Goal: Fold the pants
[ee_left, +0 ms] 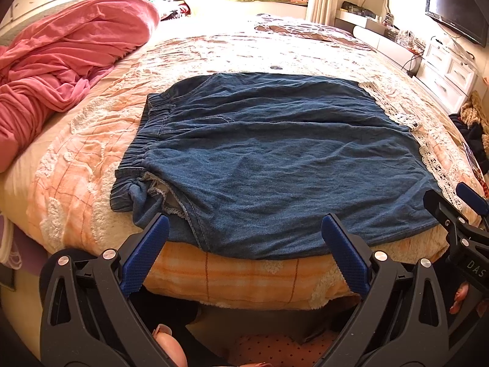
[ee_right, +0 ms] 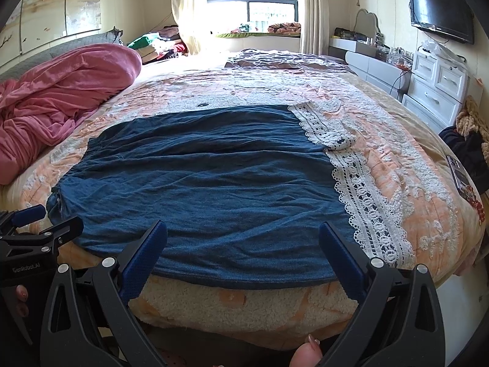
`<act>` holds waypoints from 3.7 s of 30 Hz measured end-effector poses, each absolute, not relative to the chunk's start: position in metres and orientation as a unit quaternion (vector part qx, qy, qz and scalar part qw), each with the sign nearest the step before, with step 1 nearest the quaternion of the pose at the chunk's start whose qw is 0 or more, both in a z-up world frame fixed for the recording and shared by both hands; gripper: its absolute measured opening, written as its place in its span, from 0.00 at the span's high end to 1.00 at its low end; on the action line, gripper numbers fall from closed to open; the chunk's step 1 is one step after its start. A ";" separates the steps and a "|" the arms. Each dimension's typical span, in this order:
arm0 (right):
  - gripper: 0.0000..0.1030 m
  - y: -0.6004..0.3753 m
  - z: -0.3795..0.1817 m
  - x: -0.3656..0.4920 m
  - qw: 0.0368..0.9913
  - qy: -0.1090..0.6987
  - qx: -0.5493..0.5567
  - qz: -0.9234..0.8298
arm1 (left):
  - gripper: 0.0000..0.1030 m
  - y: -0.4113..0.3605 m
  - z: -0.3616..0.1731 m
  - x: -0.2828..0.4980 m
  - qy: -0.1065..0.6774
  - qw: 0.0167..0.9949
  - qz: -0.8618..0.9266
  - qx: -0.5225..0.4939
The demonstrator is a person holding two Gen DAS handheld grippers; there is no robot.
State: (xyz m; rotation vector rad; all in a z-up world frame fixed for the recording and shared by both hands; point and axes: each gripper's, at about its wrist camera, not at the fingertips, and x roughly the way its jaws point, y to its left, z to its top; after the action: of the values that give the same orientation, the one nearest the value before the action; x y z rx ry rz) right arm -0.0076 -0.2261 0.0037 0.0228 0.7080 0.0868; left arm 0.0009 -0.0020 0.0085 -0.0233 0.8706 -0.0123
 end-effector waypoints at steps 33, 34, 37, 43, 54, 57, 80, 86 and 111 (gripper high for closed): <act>0.04 -0.178 0.026 0.159 0.909 0.378 -0.029 0.174 | 0.09 0.120 0.018 0.156 0.432 0.900 0.037 -0.049; 0.04 -0.173 0.025 0.165 0.908 0.380 -0.042 0.173 | 0.09 0.125 0.016 0.163 0.437 0.897 0.037 -0.048; 0.04 -0.156 0.023 0.181 0.905 0.373 -0.093 0.185 | 0.09 0.132 0.011 0.182 0.441 0.897 0.017 -0.027; 0.04 -0.139 0.012 0.214 0.889 0.391 -0.122 0.207 | 0.16 0.139 -0.009 0.218 0.453 0.891 0.001 0.013; 0.04 -0.101 0.000 0.269 0.851 0.425 -0.122 0.284 | 0.64 0.132 -0.034 0.235 0.463 0.884 -0.056 0.044; 0.04 -0.085 -0.005 0.286 0.837 0.433 -0.151 0.298 | 0.72 0.139 -0.029 0.233 0.456 0.887 -0.062 0.021; 0.94 -0.035 -0.012 0.281 0.797 0.391 -0.274 0.371 | 0.74 0.129 0.002 0.193 0.370 0.926 -0.057 0.060; 0.94 -0.058 0.021 0.237 0.849 0.351 -0.206 0.336 | 0.74 0.118 0.020 0.170 0.334 0.937 -0.040 0.088; 0.94 -0.095 -0.006 0.044 0.852 0.338 -0.159 0.366 | 0.72 0.085 0.014 0.031 0.327 0.936 -0.020 0.130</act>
State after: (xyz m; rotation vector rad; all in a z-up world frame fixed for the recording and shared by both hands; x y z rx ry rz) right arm 0.0438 -0.0950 -0.0064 -0.3344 0.7110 0.7707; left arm 0.0313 0.0854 0.0142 0.2667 0.6690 -0.0402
